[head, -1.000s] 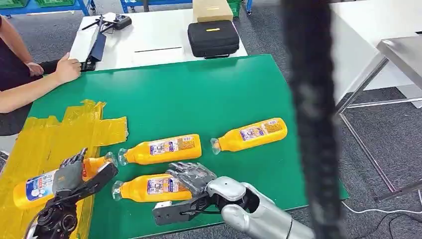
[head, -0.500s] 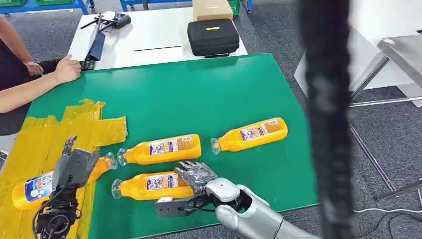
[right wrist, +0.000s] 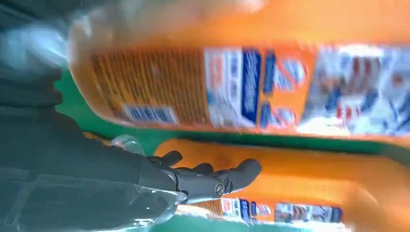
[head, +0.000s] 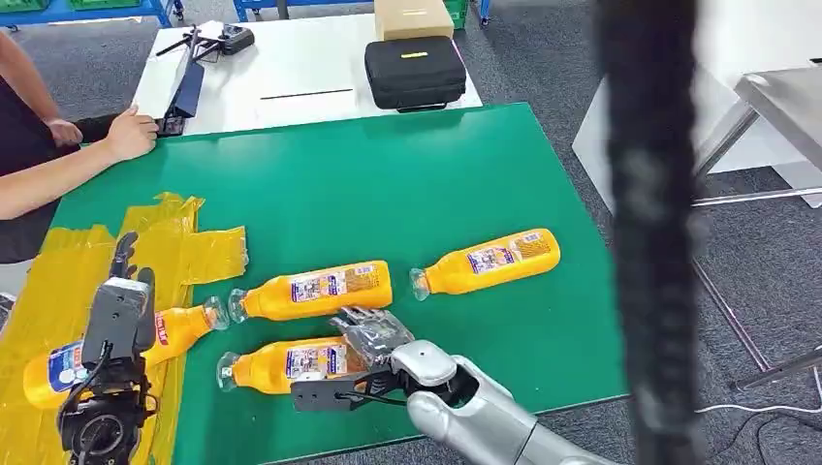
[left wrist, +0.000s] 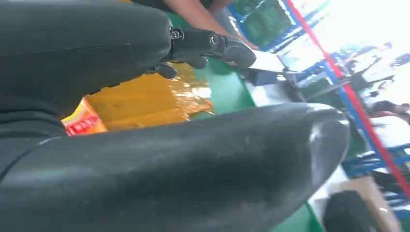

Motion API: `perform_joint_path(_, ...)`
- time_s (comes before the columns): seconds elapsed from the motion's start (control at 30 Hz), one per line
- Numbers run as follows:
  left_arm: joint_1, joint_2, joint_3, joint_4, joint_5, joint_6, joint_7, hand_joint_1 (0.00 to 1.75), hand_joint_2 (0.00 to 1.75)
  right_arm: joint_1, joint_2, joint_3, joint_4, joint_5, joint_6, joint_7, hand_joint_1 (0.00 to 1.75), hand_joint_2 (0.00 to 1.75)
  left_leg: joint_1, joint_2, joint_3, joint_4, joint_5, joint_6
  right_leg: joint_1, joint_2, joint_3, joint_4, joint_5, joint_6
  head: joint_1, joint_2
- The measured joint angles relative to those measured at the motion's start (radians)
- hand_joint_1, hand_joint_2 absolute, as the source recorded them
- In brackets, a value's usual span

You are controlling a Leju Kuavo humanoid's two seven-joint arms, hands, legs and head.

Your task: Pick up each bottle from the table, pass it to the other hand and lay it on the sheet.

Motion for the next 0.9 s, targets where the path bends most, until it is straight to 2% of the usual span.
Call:
perform_joint_path(0.07,-0.010,0.000,-0.018,-0.004,0.014,0.012,-0.002,0.00,0.00,-0.016,0.007,0.002,0.018,-0.013,0.025,-0.036,0.05,1.75,0.000,0.000,0.000,0.000,0.000,0.000,0.000,0.000,0.000,0.000,0.000,0.000,0.000,0.000)
perform_joint_path(0.1,-0.015,0.000,-0.026,-0.005,0.025,0.020,-0.002,0.00,0.00,-0.025,0.012,0.003,0.031,-0.016,0.036,-0.054,0.93,1.75,0.000,0.000,0.000,0.000,0.000,0.000,0.000,0.000,0.000,0.000,0.000,0.000,0.000,0.000)
perform_joint_path(0.13,-0.019,0.000,-0.033,-0.008,0.037,0.028,-0.003,0.00,0.00,-0.033,0.016,0.005,0.045,-0.014,0.047,-0.070,1.71,1.75,0.000,0.000,0.000,0.000,0.000,0.000,0.000,0.000,0.000,0.000,0.000,0.000,0.000,0.000)
perform_joint_path(0.43,-0.051,0.000,-0.068,-0.019,0.105,0.067,-0.023,0.00,0.00,-0.095,0.030,0.118,0.195,0.112,0.098,-0.178,1.75,1.75,0.000,0.005,0.004,0.000,-0.001,-0.001,0.000,0.003,0.002,0.000,0.000,0.000,0.000,0.000)
perform_joint_path(0.9,-0.085,0.006,-0.089,-0.010,0.164,0.079,-0.053,0.00,0.00,-0.125,0.022,0.179,0.267,0.137,0.094,-0.202,1.75,1.75,0.000,0.006,0.010,0.000,-0.002,-0.002,0.001,0.004,0.007,0.000,0.000,-0.001,0.000,0.000)
